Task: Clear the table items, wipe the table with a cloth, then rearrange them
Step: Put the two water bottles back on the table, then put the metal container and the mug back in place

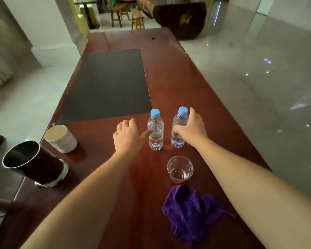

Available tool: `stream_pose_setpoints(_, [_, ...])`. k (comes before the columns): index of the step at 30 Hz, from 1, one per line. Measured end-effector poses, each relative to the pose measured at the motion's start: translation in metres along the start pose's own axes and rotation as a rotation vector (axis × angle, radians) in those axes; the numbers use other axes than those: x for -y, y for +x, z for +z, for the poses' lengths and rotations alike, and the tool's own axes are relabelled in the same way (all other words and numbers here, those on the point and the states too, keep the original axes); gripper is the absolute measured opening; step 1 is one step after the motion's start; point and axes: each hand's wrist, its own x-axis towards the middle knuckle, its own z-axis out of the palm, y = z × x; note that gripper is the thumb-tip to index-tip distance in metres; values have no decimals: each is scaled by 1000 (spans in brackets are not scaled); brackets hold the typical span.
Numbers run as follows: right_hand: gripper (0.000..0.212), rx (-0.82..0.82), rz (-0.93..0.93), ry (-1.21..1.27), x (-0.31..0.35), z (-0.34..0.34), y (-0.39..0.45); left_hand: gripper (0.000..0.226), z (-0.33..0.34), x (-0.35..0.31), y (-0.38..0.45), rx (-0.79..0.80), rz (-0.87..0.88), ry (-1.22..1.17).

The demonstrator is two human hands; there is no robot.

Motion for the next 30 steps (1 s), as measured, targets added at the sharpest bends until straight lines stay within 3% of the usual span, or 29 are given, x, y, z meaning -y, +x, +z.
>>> stream_pose_setpoints(4, [73,-100,-160,-334,30,-26,-18,71,-48,4,1,-14,88,258])
stream_pose_setpoints(8, [68,-116,-304,-536,63,-39,-26,70,-91,0,2,-45,130,336])
stream_pose_setpoints(16, [61,-102,-491,-546,126,-15,-42,69,-128,42,-17,-84,37,350])
stream_pose_setpoints(30, [69,174,-716,-398,225,125,-89,72,-173,203,-98,-148,-463,390])
